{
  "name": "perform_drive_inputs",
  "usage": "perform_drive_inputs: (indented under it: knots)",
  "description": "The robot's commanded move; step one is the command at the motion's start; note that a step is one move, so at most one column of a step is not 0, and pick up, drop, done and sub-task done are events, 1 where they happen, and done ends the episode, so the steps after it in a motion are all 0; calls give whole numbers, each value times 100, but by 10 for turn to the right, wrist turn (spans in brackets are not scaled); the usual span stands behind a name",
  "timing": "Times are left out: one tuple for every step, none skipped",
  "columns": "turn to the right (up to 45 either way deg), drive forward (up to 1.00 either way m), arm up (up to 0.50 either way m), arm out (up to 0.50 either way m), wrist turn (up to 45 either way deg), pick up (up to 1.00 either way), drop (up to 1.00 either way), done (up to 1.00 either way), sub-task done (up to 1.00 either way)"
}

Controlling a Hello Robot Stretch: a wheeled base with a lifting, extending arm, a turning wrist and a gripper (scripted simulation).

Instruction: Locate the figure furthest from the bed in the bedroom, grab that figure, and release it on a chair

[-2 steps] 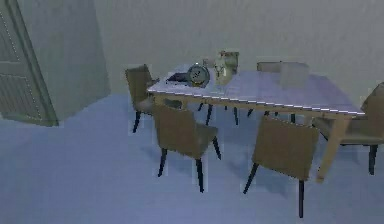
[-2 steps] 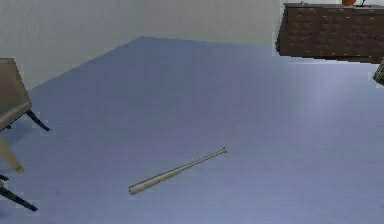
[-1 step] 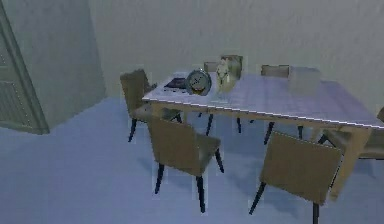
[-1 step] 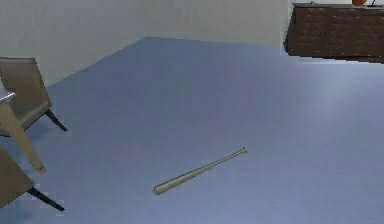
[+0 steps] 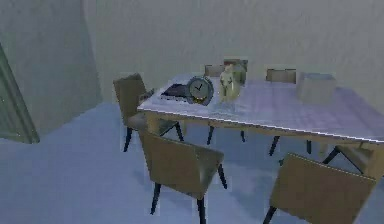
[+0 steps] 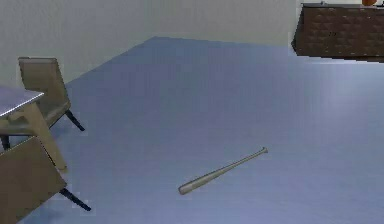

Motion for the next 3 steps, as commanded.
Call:
perform_drive_inputs:
  knots:
    - [450,0,0,0,0,0,0,0,0]
    - [0,40,0,0,0,0,0,0,0]
    - [-450,0,0,0,0,0,0,0,0]
